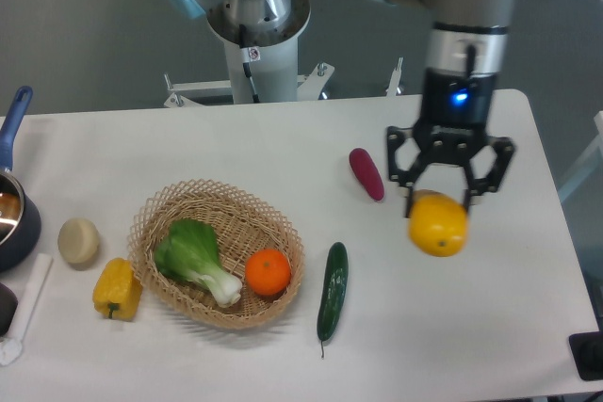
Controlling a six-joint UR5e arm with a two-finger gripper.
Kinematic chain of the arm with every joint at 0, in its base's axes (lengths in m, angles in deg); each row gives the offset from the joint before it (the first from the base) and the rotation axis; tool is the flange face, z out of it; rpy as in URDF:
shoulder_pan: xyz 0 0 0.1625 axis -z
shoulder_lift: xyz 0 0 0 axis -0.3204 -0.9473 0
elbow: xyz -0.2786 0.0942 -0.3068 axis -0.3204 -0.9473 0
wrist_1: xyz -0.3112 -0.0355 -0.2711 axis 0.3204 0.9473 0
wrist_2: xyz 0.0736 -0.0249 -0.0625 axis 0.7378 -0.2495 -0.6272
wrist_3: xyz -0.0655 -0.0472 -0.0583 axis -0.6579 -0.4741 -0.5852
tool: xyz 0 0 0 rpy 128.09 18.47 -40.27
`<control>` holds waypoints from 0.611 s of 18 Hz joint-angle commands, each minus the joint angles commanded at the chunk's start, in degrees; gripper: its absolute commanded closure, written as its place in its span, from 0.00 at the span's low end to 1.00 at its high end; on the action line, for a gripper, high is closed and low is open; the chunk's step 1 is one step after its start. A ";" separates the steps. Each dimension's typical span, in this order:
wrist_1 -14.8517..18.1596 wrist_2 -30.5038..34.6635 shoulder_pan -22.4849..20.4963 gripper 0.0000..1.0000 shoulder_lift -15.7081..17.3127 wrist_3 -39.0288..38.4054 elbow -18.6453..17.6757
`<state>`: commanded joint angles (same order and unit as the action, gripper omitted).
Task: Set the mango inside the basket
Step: 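Carry the held yellow mango over the wicker basket and lower it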
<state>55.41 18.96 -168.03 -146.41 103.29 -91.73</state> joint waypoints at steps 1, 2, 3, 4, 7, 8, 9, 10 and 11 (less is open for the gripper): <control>0.00 1.66 2.02 0.60 -0.09 -0.26 -1.05; 0.00 2.38 3.17 0.60 -0.18 -0.53 -1.93; -0.09 2.64 4.22 0.60 -0.18 -1.31 -2.81; 0.00 2.73 5.54 0.60 -0.26 -3.06 -3.86; -0.09 2.82 8.79 0.60 -0.26 -4.04 -6.07; -0.09 2.82 10.02 0.60 -0.26 -4.04 -6.33; -0.09 2.82 11.51 0.60 -0.35 -4.13 -6.68; -0.17 3.17 12.92 0.59 -0.53 -4.04 -7.38; -0.26 4.13 14.07 0.60 -0.70 -3.78 -8.17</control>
<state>55.15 23.09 -153.96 -147.12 99.51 -99.90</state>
